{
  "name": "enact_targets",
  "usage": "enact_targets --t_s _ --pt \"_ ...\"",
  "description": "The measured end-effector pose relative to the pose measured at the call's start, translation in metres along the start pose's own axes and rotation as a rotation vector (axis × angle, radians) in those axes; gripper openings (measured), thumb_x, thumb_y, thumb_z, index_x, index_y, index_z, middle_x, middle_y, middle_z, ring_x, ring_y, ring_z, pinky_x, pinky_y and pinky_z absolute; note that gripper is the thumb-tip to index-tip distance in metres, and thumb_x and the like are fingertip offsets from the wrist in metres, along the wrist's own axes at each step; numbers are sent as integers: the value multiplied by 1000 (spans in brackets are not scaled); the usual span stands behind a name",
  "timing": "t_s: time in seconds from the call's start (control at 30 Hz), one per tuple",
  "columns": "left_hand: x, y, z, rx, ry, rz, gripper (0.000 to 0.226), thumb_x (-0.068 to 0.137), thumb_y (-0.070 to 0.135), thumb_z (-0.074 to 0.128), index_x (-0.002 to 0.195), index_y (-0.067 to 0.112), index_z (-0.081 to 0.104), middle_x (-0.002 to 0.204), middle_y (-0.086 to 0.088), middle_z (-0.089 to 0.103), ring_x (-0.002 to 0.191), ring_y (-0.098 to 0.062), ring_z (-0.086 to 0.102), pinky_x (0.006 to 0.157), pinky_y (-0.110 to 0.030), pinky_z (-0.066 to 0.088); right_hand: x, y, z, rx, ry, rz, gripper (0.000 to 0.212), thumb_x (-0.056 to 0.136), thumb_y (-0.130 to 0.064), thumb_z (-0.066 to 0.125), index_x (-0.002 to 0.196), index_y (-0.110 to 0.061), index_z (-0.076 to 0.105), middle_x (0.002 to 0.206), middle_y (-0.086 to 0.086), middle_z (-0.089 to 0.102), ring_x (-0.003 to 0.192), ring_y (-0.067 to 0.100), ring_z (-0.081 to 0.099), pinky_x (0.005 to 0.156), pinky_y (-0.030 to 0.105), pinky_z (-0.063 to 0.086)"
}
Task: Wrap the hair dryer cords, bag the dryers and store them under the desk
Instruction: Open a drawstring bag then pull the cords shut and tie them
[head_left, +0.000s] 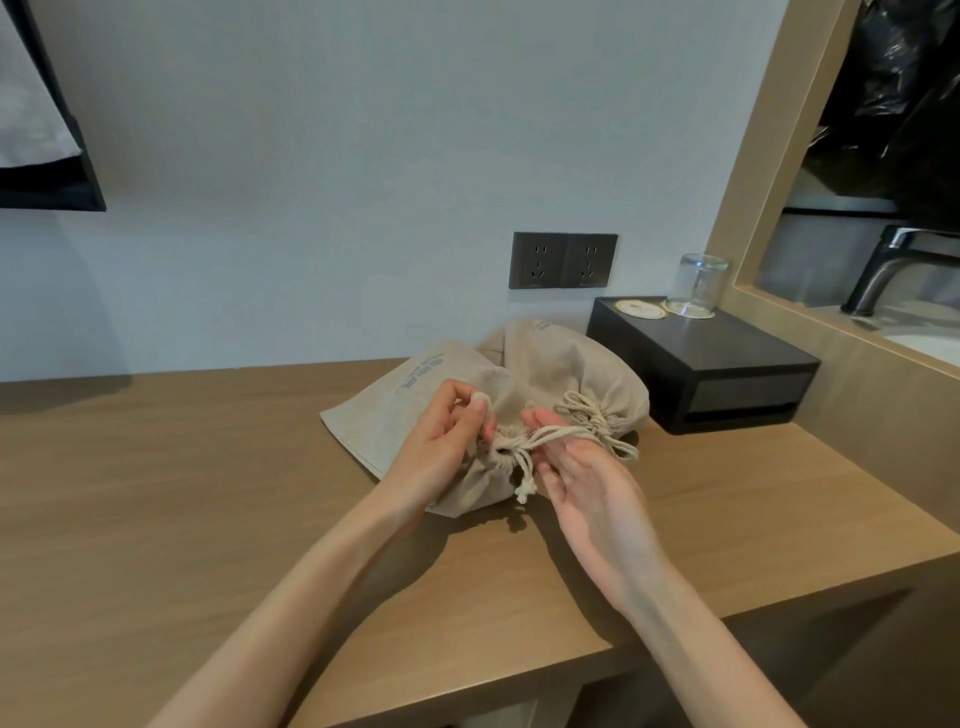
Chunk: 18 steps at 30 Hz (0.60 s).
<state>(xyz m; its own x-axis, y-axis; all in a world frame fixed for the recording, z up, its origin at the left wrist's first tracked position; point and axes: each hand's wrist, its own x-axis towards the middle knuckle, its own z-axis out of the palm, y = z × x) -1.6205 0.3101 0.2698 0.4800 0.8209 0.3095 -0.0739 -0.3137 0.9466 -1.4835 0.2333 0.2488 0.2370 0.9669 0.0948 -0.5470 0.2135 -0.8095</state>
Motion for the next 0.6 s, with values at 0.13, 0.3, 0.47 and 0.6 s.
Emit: enact_targets --t_s 0.13,0.3,0.47,0.6 --pt "2 -3 0 63 14 49 15 101 18 37 91 8 42 61 2 41 49 0 36 53 -10 33 2 5 4 -146 29 -84 34 100 -18 39 108 7 61 118 11 67 119 17 58 105 29 42" --pt "-1 -8 -1 198 45 123 19 100 22 39 84 14 43 55 6 38 44 -2 32 46 -12 27 8 7 14 -39 150 -73 36 103 -24 32 72 -10 45 74 9 61 92 21 68 91 29 46" --pt "-2 -13 -7 257 72 93 22 100 22 41 78 18 44 53 9 41 41 -3 34 44 -12 27 20 15 11 169 263 11 36 102 -24 34 69 -13 38 50 -2 34 57 16 44 88 32 41" --pt "1 -11 -8 207 95 79 23 99 21 42 77 18 45 48 10 43 40 -3 35 45 -15 29 24 12 8 167 254 -10 33 103 -22 35 73 -12 44 48 -4 30 47 10 34 76 25 42"
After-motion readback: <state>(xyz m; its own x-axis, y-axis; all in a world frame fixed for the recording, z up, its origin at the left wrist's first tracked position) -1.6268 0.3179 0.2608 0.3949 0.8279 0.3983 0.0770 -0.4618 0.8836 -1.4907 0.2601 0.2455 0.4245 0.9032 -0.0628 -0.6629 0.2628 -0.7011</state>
